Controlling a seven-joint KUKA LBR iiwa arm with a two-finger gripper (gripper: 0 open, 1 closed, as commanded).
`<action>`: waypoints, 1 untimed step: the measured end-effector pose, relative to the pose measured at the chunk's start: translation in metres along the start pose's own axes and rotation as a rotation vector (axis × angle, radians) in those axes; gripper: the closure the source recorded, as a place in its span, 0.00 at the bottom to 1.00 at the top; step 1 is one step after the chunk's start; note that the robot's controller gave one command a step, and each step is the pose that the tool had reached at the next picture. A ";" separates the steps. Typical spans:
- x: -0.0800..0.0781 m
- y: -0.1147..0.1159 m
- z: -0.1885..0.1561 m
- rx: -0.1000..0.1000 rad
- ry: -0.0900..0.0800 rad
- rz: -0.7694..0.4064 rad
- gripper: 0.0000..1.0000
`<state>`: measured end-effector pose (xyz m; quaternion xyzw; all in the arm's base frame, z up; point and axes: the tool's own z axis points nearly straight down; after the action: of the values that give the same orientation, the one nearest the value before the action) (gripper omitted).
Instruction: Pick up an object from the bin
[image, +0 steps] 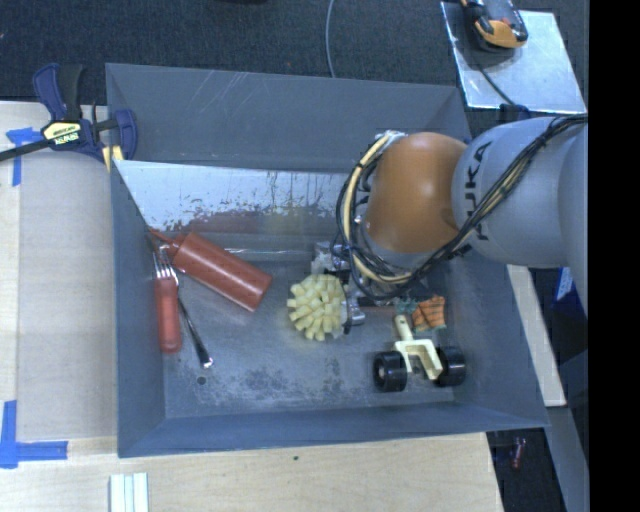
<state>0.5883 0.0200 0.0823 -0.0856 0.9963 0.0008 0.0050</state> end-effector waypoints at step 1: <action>-0.010 -0.023 0.016 0.001 0.002 -0.007 0.00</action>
Offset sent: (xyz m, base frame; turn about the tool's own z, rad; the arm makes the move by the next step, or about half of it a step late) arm 0.0159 -0.0225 -0.0173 -0.0115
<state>0.6020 -0.0008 0.0666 -0.0891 0.9960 0.0002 0.0039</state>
